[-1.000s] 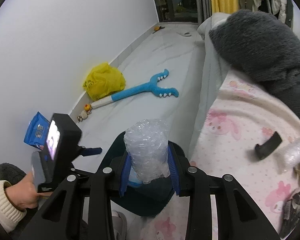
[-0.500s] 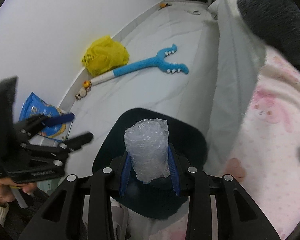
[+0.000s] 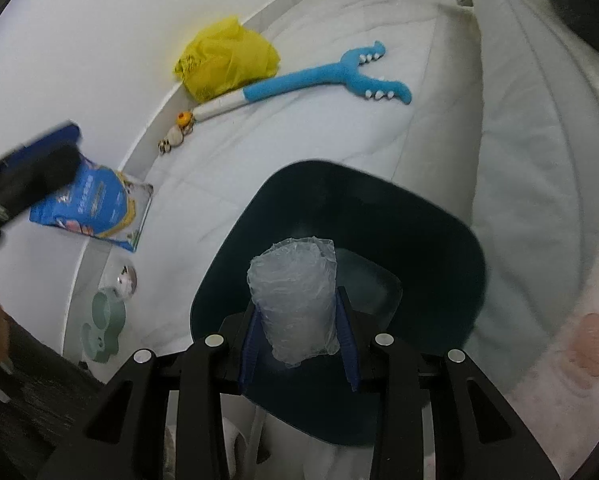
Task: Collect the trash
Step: 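Lower the bubble wrap into the green bin and open the right gripper, then move both grippers back over the bed toward the black wrapper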
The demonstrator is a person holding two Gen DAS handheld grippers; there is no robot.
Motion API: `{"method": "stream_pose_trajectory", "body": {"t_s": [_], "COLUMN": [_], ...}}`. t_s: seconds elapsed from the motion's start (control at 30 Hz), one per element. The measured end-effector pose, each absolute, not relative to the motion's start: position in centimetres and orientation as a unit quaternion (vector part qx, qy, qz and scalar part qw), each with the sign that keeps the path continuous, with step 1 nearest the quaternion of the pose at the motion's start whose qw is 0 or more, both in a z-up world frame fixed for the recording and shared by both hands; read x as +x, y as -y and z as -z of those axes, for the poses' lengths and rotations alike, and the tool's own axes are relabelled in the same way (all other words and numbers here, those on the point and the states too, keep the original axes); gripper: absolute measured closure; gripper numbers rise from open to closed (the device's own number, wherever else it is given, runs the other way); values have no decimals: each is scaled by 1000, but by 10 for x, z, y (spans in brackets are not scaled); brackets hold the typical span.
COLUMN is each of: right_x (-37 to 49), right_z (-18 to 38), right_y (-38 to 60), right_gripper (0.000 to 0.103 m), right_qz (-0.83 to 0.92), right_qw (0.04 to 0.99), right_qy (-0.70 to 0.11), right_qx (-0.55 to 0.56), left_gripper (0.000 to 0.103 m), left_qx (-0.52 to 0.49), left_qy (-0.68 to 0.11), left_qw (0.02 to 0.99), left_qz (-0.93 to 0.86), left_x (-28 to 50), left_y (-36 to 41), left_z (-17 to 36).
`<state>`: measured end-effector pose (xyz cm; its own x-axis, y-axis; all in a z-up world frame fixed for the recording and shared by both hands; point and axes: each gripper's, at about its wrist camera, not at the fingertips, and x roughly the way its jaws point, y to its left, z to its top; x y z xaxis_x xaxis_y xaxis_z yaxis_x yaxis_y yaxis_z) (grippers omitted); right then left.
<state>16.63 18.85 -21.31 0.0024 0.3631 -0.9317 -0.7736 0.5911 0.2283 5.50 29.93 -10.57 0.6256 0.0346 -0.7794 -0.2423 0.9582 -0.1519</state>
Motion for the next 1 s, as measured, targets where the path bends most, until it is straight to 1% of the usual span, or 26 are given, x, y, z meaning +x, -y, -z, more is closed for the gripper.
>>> {"method": "stream_pose_trajectory", "body": {"t_s": [0.1, 0.17, 0.2, 0.27, 0.5, 0.8, 0.9, 1.0], "right_x": [161, 159, 158, 158, 161, 168, 173, 178], "right_z": [222, 226, 228, 232, 232, 190, 171, 156], "right_y": [-194, -196, -197, -198, -199, -181, -169, -155], "right_gripper": [65, 49, 46, 45, 40, 29, 25, 24], "right_qz": [-414, -415, -414, -415, -413, -417, -416, -413], "right_qw": [676, 670, 668, 665, 663, 695, 712, 726], "right_qy": [-580, -585, -586, -589, -593, -559, -541, -528], "right_qx": [-188, -192, -195, -196, -195, -174, -166, -154], "left_gripper": [48, 49, 49, 52, 52, 51, 48, 44], "left_qx": [-122, -114, -106, -99, -101, -105, -94, -82], "left_qy": [-422, -421, -421, -420, -408, -381, -375, -371], "left_qw": [895, 897, 897, 898, 902, 916, 920, 924], "left_qz": [-76, -77, -83, -91, -96, -70, -60, -48], "left_x": [52, 49, 48, 46, 45, 52, 57, 63], "left_y": [-301, -301, -301, -302, -300, -281, -269, -253], "left_z": [101, 98, 96, 91, 74, 42, 31, 22]}}
